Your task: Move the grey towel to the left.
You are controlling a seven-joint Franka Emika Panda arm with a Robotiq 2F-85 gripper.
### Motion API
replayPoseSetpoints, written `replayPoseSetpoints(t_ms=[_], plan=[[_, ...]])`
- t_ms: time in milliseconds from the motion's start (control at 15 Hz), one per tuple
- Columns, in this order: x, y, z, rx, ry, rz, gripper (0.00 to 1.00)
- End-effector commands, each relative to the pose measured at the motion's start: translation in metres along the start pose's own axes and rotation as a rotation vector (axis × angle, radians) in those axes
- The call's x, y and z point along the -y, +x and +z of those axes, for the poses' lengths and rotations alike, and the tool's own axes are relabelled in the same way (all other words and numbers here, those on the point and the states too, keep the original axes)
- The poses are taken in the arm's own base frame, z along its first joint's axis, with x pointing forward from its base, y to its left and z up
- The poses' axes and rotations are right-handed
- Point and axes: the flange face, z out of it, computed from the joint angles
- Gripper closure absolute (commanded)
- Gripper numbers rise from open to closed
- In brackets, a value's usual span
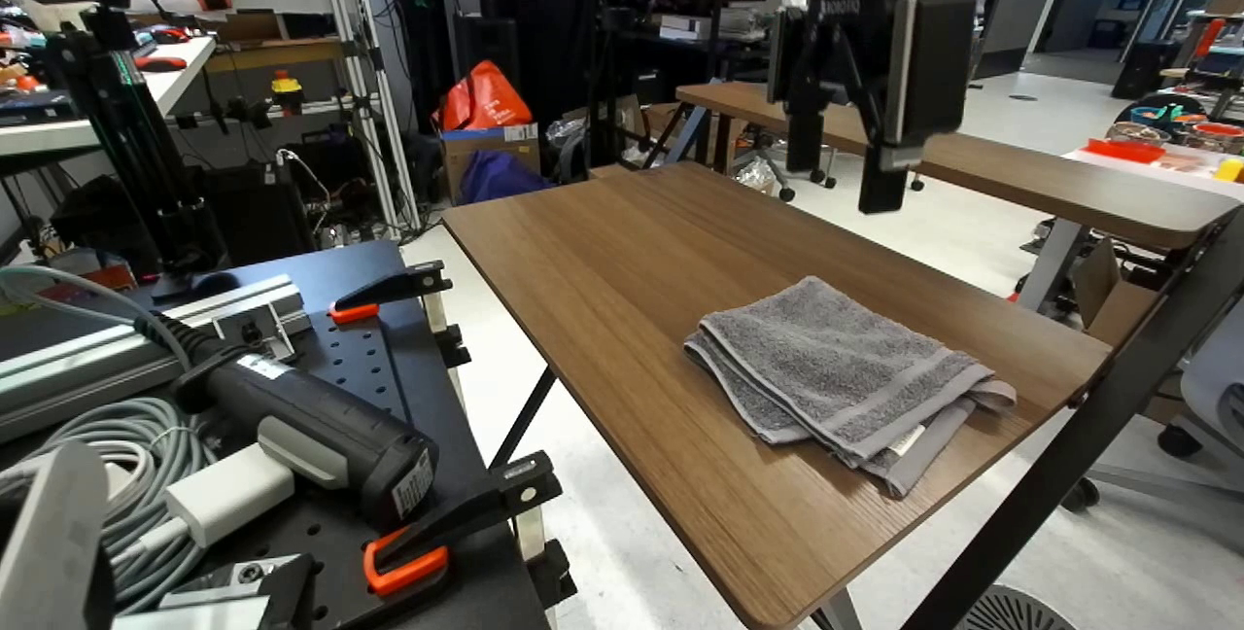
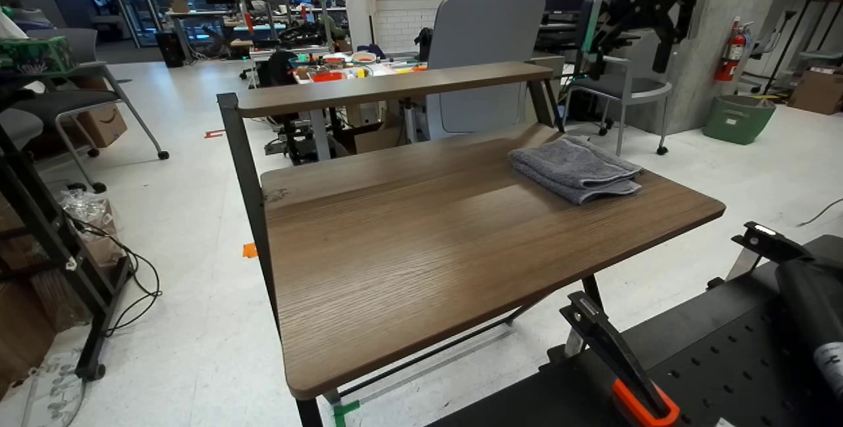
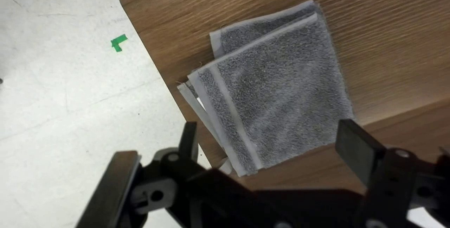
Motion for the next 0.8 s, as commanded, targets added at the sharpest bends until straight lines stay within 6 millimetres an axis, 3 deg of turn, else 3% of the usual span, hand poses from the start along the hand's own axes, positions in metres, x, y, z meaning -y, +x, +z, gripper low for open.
replayPoseSetpoints(t_ms=[0,400,733], plan=[[0.003,0.028,0.042,0.029,-0.030,0.039,0.00],[0.026,0.047,0.105,0.114,0.006,0.071,0.00],[0.044,0.057,0.141,0.146,0.031,0.119,0.00]])
